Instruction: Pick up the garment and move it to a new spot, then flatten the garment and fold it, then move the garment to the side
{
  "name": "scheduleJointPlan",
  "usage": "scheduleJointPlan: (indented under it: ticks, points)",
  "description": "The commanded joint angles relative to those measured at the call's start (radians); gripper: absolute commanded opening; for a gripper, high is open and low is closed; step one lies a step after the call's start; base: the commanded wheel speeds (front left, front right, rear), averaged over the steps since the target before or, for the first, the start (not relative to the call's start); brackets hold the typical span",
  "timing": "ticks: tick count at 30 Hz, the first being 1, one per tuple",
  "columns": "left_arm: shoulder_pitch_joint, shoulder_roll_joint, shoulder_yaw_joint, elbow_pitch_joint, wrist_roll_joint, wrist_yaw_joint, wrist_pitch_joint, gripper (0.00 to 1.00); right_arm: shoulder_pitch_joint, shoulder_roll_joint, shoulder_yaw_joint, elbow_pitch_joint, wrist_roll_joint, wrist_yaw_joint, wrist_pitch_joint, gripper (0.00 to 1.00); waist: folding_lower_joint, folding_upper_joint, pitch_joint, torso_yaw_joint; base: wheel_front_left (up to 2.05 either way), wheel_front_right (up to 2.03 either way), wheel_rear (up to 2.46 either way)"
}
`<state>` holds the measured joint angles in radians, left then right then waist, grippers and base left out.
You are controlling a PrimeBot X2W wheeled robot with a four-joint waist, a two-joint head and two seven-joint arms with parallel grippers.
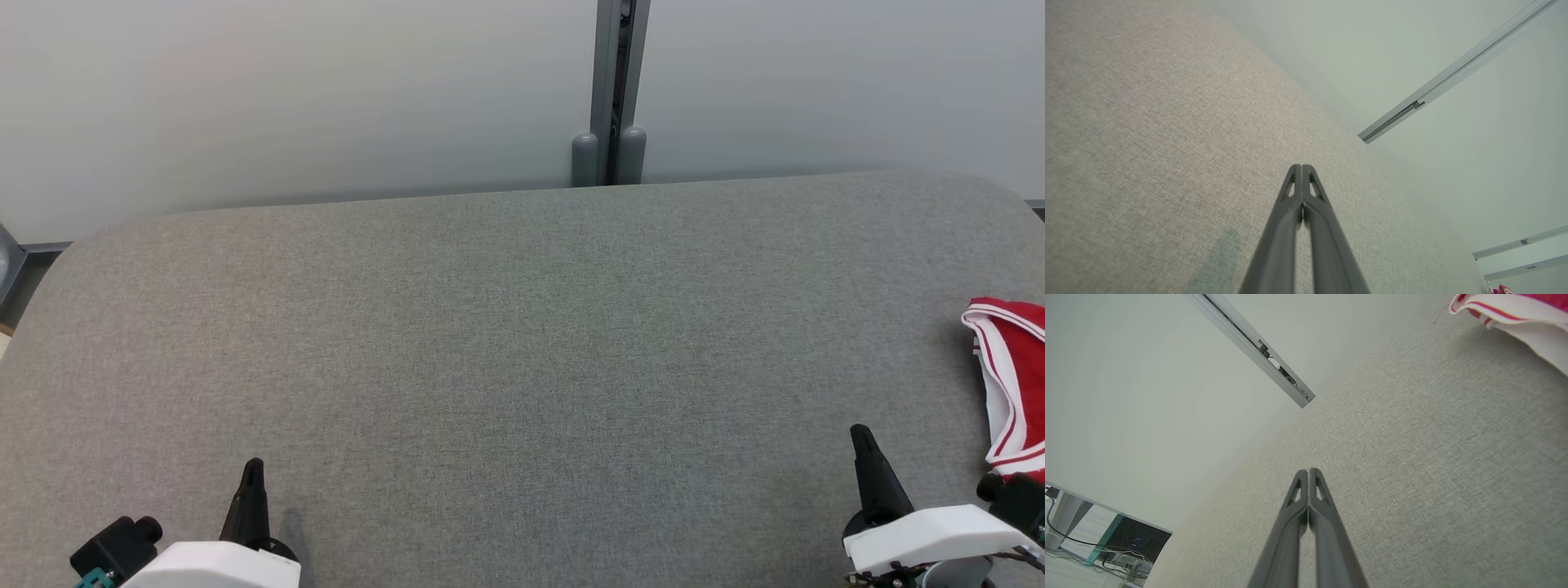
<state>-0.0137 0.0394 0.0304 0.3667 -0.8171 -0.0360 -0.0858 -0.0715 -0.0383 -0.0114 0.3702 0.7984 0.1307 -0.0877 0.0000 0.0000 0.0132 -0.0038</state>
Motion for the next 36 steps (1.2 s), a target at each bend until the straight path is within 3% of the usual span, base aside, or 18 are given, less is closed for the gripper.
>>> scheduleJointPlan:
  ticks: [1,36]
  points:
    - [-0.032,0.007,0.007,-0.018,-0.027,-0.009,0.006,0.00,-0.020,-0.008,-0.006,-0.018,0.027,0.000,0.008,0.00,0.0000,0.0000,0.000,0.000,0.00,0.00,0.00]
    - [-0.070,0.011,0.049,-0.074,-0.428,-0.056,0.108,0.00,-0.032,-0.012,-0.058,-0.077,0.439,0.000,0.110,0.00,0.0000,0.0000,-0.004,0.002,0.00,0.00,0.00]
